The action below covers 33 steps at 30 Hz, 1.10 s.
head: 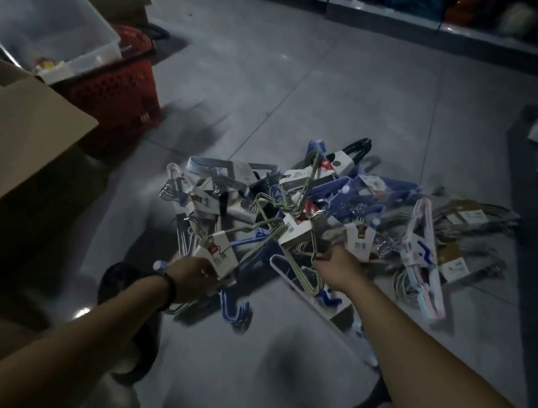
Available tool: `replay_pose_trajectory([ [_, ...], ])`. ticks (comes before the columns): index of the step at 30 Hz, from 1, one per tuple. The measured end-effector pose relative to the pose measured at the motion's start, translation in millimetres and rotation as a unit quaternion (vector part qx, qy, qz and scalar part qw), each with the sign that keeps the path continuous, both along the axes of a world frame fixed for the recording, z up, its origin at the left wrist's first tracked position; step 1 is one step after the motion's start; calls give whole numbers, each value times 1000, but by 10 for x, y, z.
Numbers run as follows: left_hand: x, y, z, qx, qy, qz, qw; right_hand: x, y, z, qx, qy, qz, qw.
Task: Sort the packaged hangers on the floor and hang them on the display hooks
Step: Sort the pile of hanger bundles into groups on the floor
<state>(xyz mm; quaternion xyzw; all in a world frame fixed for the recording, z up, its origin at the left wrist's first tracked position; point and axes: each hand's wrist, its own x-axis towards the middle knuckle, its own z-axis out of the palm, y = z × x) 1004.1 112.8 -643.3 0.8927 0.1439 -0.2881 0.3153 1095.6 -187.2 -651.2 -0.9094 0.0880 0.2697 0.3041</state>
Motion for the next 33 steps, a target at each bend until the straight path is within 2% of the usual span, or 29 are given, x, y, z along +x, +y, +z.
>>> replay_pose_trajectory([
  [3, 119, -27, -369, -87, 6, 52, 995, 257, 20, -565, -19, 30, -34, 999],
  [5, 169, -101, -536, -134, 40, 133, 981, 366, 26, -849, -11, 60, -59, 996],
  [7, 228, -181, -668, -159, 73, 171, 970, 450, 83, -998, 11, 82, -93, 992],
  [11, 397, -374, -825, -165, 75, 131, 975, 555, 214, -1120, 41, 101, -153, 982],
  [15, 533, -481, -824, -177, 48, 129, 975, 568, 288, -1185, 30, 22, -162, 986],
  [19, 527, -457, -780, -187, 44, 160, 968, 550, 308, -931, 34, -47, -157, 986],
  [22, 423, -460, -693, -195, 44, 164, 966, 478, 184, -560, -19, -107, -138, 985],
  [28, 150, -547, -388, -218, 28, 126, 967, 111, -202, 337, -84, -141, -113, 980],
  [31, 7, -654, -196, -231, 30, 98, 968, -263, -314, 732, -64, -159, -128, 977],
  [33, -115, -794, -80, -270, 44, 112, 955, -615, -366, 873, -14, -166, -154, 974],
])
